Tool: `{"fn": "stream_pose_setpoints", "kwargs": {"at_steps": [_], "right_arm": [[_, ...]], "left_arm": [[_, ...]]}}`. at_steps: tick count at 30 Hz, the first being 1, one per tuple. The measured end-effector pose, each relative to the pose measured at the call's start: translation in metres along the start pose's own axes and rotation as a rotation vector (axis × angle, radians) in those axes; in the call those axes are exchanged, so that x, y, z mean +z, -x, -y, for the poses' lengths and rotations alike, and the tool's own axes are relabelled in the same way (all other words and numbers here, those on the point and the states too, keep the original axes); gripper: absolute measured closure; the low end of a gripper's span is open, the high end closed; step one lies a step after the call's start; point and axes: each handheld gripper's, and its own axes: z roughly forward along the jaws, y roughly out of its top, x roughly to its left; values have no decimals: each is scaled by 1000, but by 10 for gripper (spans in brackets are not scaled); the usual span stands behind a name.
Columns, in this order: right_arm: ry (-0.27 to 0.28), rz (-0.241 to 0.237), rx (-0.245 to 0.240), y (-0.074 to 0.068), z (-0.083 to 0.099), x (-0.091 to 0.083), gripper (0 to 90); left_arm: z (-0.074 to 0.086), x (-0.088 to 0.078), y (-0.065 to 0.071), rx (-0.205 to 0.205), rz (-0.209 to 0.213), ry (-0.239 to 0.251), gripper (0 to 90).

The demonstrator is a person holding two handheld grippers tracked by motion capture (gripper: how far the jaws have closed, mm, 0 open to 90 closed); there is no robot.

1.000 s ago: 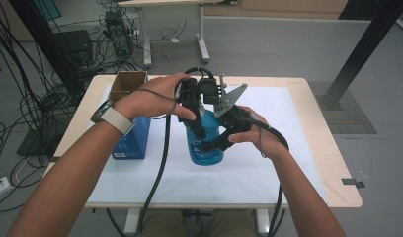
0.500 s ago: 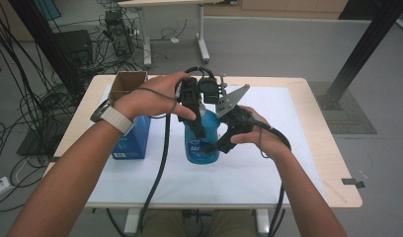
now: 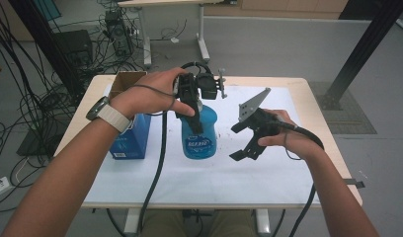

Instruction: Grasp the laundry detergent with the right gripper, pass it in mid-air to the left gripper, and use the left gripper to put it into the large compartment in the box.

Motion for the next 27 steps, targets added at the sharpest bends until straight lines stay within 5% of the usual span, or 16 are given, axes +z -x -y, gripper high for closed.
{"fn": "stream_pose_setpoints", "kwargs": {"at_steps": [3, 6, 20, 27], "right_arm": [[-116, 48, 11, 0, 7, -6, 51], [-176, 65, 34, 2, 12, -12, 54], [-369, 147, 46, 11, 20, -32, 62], [-392, 158, 48, 13, 22, -38, 62]], "left_arm": [[0, -3, -3, -44, -18, -25, 377], [1, -7, -5, -83, -37, -48, 377], [10, -31, -17, -287, -88, -103, 377], [11, -46, -27, -417, -128, -111, 377]]}}
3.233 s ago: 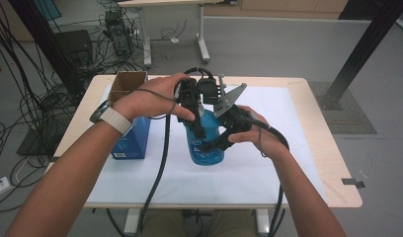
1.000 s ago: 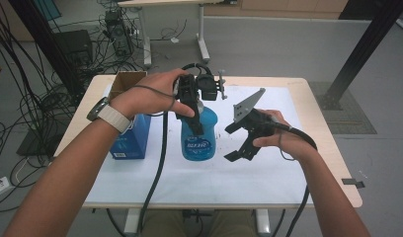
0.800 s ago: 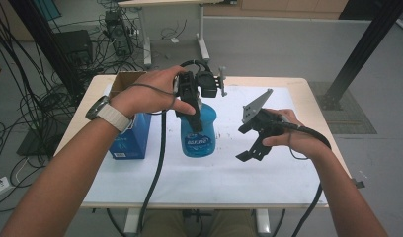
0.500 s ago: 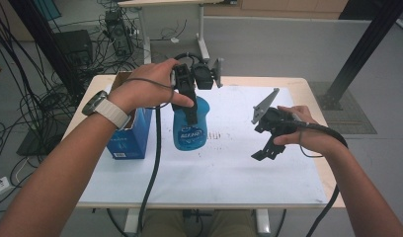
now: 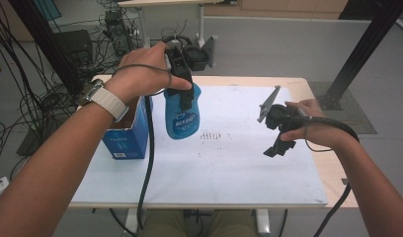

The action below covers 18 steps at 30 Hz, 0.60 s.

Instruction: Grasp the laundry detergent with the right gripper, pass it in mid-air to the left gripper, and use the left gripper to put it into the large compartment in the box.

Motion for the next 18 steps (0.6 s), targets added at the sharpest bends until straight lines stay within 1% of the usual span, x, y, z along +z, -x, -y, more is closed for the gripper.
{"fn": "stream_pose_setpoints", "kwargs": {"at_steps": [3, 6, 9, 10, 11, 14, 18], "right_arm": [[-1, 4, 0, 1, 2, -1, 63], [0, 5, -2, 1, 3, -1, 63], [-5, 4, -5, 3, 5, 1, 64], [-4, 3, -5, 3, 5, 1, 63], [-2, 3, -5, 3, 6, 1, 64], [-3, 1, -5, 3, 7, 1, 64], [-1, 6, -10, 4, 7, 1, 64]], "left_arm": [[-1, -2, -4, -30, -14, -14, 377], [-1, -4, -7, -54, -11, -26, 377], [0, -6, -10, -84, -6, -22, 377], [0, -6, -10, -89, -8, -22, 377], [1, -7, -11, -104, -10, -22, 377], [3, -11, -14, -132, -20, -20, 377], [7, -16, -19, -162, -32, -15, 377]]}}
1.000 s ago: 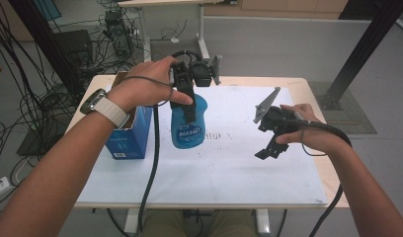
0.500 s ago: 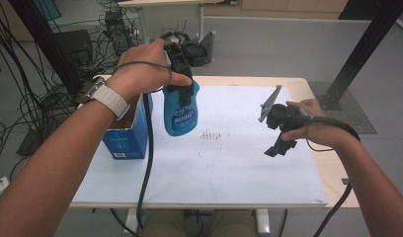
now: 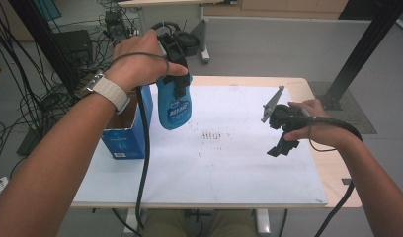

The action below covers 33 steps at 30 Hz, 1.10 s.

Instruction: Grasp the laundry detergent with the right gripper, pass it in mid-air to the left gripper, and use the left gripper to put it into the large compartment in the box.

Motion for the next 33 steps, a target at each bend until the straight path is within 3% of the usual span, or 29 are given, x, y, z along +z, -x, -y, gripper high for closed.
{"fn": "stream_pose_setpoints", "kwargs": {"at_steps": [6, 20, 24, 33], "right_arm": [[5, 5, -9, 0, -1, -1, 65], [6, 16, 4, 4, 2, -1, 67], [13, 15, 4, 5, 2, -3, 72], [6, 27, -1, 7, 0, -6, 72]], "left_arm": [[4, -4, -7, -49, -5, -8, 377], [17, -21, -26, -224, -46, 6, 378], [23, -29, -33, -290, -53, 27, 378], [38, -40, -54, -434, -74, 15, 378]]}}
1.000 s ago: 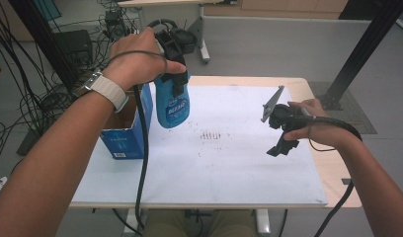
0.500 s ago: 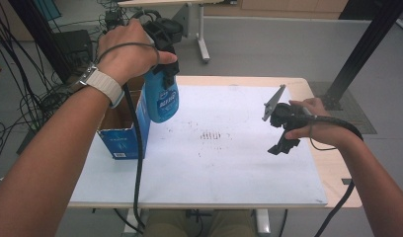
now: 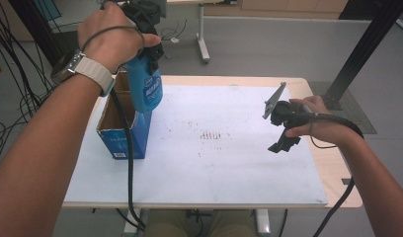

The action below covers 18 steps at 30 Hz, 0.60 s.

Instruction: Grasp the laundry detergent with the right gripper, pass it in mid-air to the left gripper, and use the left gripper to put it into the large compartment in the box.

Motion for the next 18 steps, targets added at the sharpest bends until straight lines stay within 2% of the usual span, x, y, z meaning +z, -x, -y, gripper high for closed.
{"fn": "stream_pose_setpoints", "kwargs": {"at_steps": [5, 10, 18], "right_arm": [[-3, 2, -2, 0, -1, -1, 72], [-2, 5, -6, 1, -3, -1, 72], [4, 2, -6, 3, -5, 1, 72]], "left_arm": [[3, -3, -15, -57, -7, -18, 378], [6, -5, -30, -141, -8, -39, 378], [11, -4, -51, -225, -8, -50, 378]]}}
